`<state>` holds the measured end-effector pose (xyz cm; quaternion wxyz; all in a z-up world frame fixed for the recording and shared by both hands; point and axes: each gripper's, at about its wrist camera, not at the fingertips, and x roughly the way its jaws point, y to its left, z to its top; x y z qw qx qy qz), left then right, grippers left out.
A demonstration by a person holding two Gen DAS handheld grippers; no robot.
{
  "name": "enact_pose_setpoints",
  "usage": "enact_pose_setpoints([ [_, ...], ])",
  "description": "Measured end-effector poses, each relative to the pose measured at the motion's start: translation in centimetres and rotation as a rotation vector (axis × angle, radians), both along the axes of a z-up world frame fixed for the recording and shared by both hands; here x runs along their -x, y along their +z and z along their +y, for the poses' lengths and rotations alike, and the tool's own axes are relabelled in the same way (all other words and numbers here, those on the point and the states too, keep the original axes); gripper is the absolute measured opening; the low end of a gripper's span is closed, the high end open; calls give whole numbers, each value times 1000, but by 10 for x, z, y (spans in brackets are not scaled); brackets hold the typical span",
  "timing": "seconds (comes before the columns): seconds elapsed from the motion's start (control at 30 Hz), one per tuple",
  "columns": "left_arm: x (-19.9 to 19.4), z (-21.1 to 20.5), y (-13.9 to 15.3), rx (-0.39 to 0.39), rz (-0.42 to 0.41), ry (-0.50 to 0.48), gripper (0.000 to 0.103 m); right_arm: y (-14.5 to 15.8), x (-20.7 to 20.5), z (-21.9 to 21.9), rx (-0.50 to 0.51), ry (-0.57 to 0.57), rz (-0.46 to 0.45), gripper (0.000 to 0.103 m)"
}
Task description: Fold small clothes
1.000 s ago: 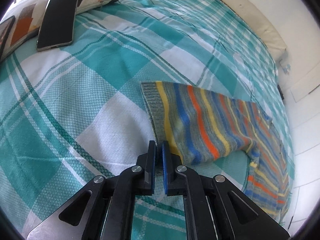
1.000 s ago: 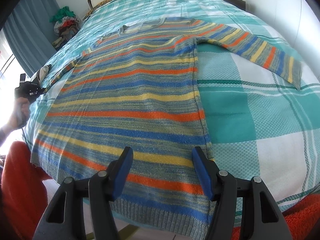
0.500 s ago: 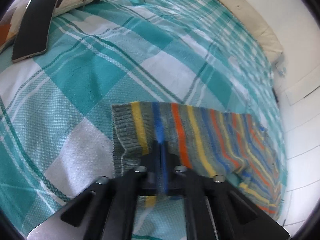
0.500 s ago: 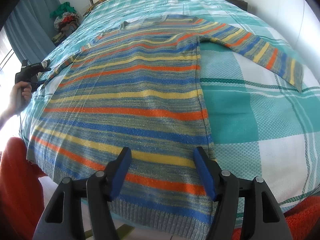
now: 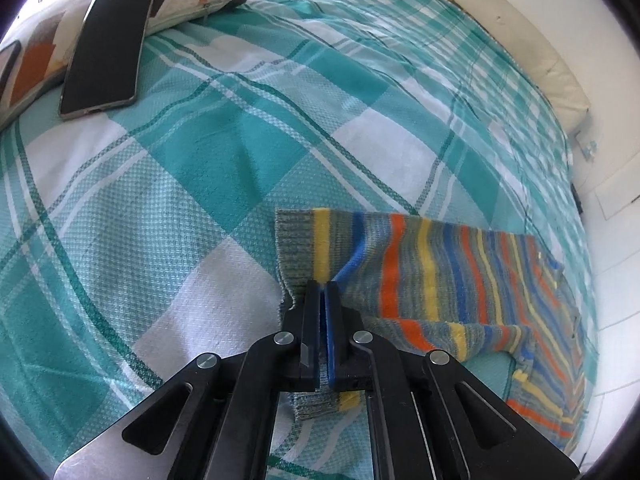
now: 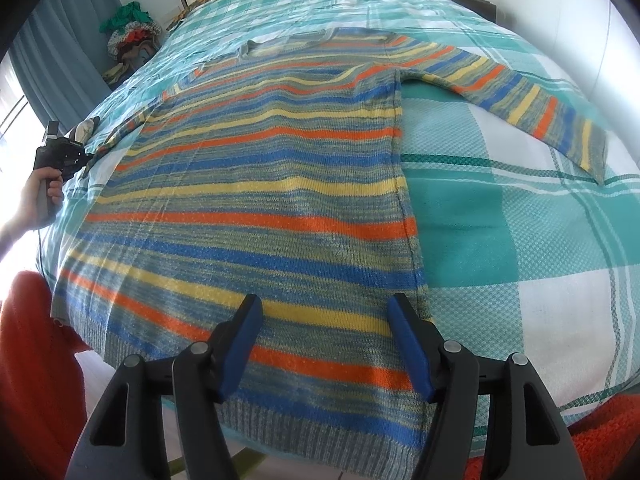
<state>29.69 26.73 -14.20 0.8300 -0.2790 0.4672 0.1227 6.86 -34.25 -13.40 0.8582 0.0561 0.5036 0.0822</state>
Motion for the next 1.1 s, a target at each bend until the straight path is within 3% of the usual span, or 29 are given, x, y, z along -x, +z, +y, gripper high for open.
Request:
enact_pose_setpoints([
  [0.1, 10, 5, 9, -34, 9, 24, 6, 0, 0, -1, -5, 2, -2, 65],
  [0.17, 18, 5, 21, -72, 4, 49, 30, 1, 1, -2, -10, 2, -4, 65],
  [0.2, 23, 3, 30, -97, -24, 53, 47, 1, 0, -2, -11, 1, -5, 65],
  [0.23, 26, -1, 38, -118, -55, 48, 56, 1, 0, -1, -11, 1, -5, 65],
  [0.4, 15, -38, 50, -125, -129, -107, 62, 1, 0, 1, -4, -3, -2, 66],
  [0.53, 0, -68, 32, -213, -80, -219, 69, 0, -1, 3, 9, -1, -2, 66],
  [0.63, -1, -61, 5, -268, 50, -182, 67, 0, 0, 3, 12, 1, -1, 67],
  [0.67, 6, -56, 1, -270, 57, -164, 68, 0, 0, 2, 11, 1, 0, 67],
  [0.83, 39, -30, 4, -265, 68, -123, 75, -1, 0, 1, 5, 2, 1, 67],
  [0.9, 53, -23, 9, -250, 84, -91, 73, 0, 0, 0, 1, 1, -1, 67],
  [1.0, 80, -26, 22, -205, 39, -86, 73, 3, 1, 0, -9, -5, -15, 67],
  [1.1, 102, -41, 28, -163, 19, -97, 80, 12, 6, -1, -15, -14, -61, 67],
])
